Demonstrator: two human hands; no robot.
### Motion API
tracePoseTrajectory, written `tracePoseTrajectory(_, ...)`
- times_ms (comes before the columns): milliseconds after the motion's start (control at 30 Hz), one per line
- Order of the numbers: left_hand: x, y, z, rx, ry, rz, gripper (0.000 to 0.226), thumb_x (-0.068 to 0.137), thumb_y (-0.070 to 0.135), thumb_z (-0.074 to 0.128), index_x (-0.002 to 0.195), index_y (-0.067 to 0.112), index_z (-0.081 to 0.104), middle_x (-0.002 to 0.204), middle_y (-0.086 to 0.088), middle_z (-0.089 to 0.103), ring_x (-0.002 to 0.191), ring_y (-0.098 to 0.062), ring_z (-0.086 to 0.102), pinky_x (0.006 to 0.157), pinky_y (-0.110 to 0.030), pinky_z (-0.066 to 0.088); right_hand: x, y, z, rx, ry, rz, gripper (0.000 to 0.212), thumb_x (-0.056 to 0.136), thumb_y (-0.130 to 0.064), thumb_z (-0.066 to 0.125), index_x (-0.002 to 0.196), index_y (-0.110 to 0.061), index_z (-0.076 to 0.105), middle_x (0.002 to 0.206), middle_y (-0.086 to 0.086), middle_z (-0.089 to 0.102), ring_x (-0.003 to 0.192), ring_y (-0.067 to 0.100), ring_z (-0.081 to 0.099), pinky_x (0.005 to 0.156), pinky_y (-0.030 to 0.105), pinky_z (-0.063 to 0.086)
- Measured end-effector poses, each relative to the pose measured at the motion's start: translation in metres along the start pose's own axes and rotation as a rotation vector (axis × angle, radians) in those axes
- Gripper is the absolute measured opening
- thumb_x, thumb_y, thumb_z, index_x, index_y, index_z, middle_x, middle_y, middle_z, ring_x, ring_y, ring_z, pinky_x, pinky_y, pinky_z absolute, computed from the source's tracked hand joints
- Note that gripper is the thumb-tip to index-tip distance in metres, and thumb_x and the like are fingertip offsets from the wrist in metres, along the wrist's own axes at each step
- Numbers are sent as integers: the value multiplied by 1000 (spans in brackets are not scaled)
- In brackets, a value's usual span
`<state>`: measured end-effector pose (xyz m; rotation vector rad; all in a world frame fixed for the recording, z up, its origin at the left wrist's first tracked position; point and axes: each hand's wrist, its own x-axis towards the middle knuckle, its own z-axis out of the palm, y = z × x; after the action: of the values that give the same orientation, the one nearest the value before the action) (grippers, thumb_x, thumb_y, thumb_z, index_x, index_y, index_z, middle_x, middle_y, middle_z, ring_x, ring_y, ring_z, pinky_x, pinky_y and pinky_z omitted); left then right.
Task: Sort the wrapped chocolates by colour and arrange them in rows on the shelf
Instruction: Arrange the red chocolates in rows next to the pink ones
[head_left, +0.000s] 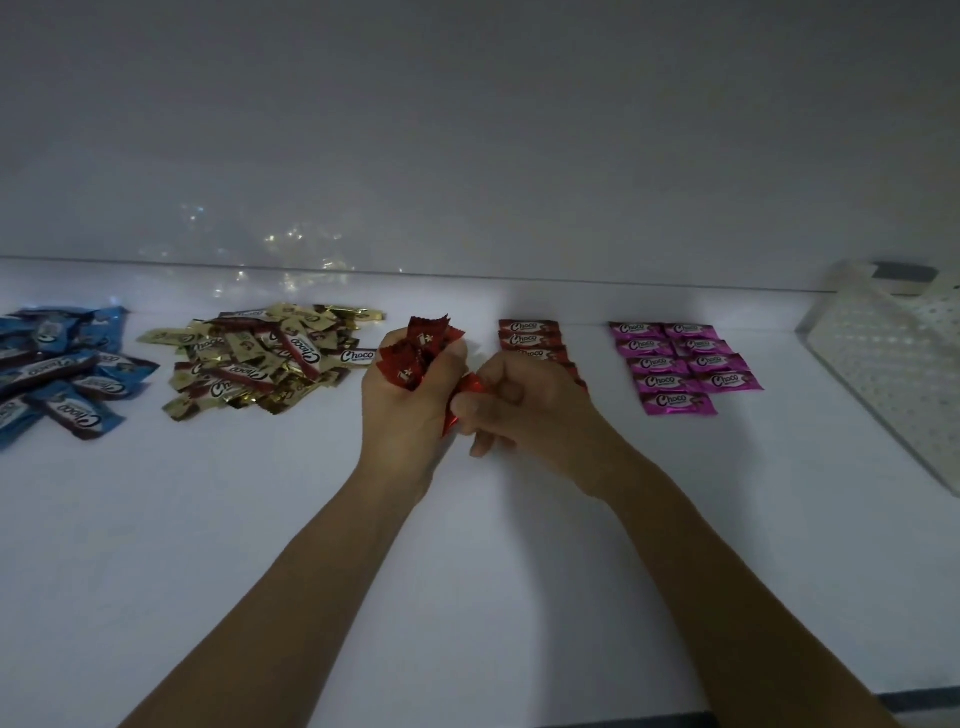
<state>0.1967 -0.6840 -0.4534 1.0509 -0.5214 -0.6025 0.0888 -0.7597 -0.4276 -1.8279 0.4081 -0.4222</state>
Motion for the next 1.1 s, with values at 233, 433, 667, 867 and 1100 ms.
tracePoseTrajectory(233,3,-3,-1,-56,34,0,8,92,5,60,88,7,54,59,-3,50,51,-22,48,53,-34,44,2,4,8,6,40,-30,21,91,-15,61,80,3,60,73,13,67,53,13,62,49,12,41)
tracePoseTrajectory(433,5,-5,-1,11,157,115,11,92,2,61,100,4,53,72,-4,54,62,-16,54,58,-30,48,5,8,2,90,292,-62,15,96,-12,53,88,-2,61,72,6,68,48,13,56,43,17,39)
tracePoseTrajectory(667,8,-5,-14,184,338,201,17,92,10,62,103,-2,56,77,-10,54,54,-10,49,50,-17,41,12,24,-1,-65,489,-248,26,86,-8,67,85,-34,66,78,-2,70,68,17,68,59,30,52)
tracePoseTrajectory(867,9,-4,-14,201,283,174,19,91,11,63,100,-5,57,67,-1,54,48,-7,47,49,-18,40,12,31,-2,-197,541,-431,14,77,2,68,82,-11,69,96,2,67,92,16,66,74,32,55)
tracePoseTrajectory(1100,-2,8,-4,98,67,124,12,88,3,65,93,1,55,54,6,52,43,-5,46,45,-14,38,14,33,-2,-485,589,-642,8,76,1,71,75,-7,71,104,13,61,93,14,62,78,18,51)
